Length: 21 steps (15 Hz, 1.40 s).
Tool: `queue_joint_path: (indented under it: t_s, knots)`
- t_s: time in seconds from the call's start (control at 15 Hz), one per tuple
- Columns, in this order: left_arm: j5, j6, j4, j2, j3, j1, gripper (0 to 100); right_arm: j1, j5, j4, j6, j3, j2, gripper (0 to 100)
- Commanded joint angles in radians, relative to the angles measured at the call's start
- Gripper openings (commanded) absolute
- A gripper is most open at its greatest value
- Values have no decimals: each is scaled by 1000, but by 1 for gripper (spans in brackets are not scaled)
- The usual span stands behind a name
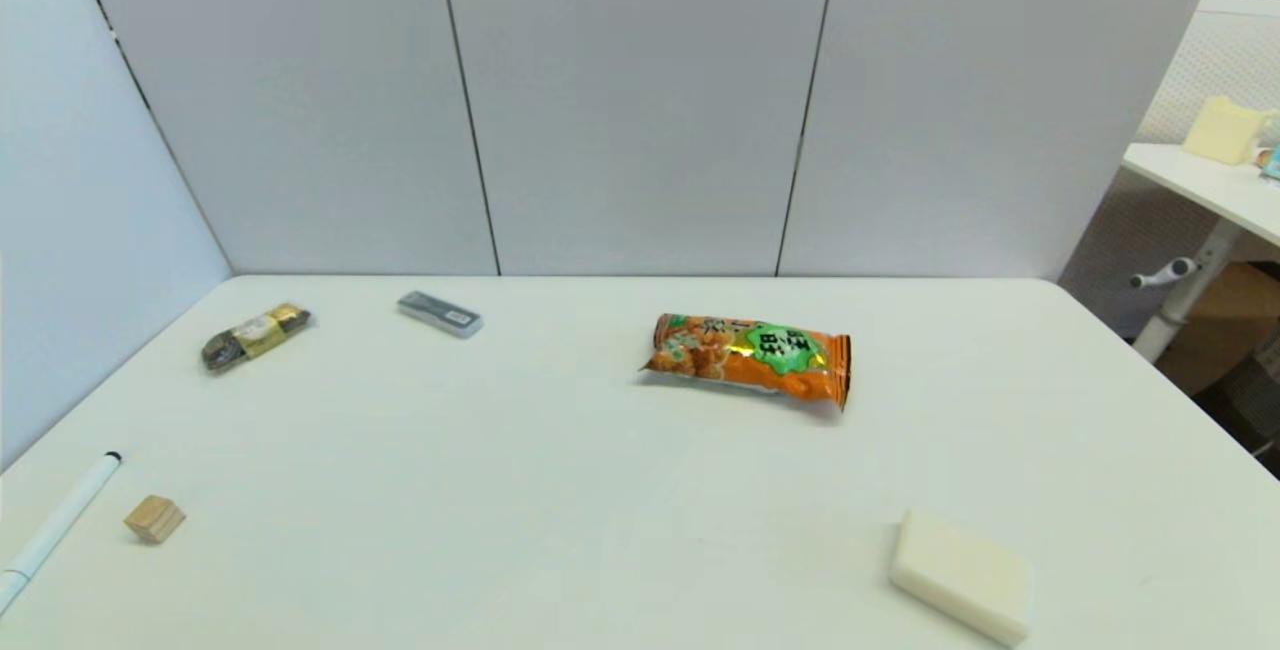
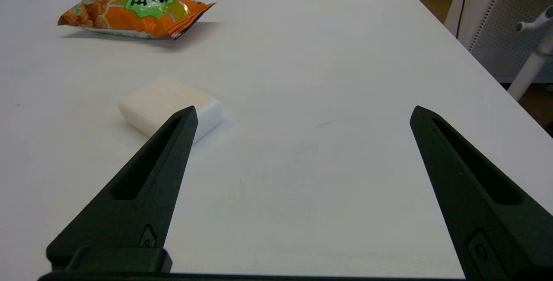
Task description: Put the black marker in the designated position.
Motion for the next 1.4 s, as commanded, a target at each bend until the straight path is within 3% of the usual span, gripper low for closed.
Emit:
queue_joint_path:
  t_s: [0.07, 1.4]
  knots:
    - [3, -1, 0, -16, 4, 0, 100, 0, 0, 0, 0, 0, 1, 100]
    - [3, -1, -1, -16, 4, 0, 100, 0, 0, 1, -1, -2, 1, 100]
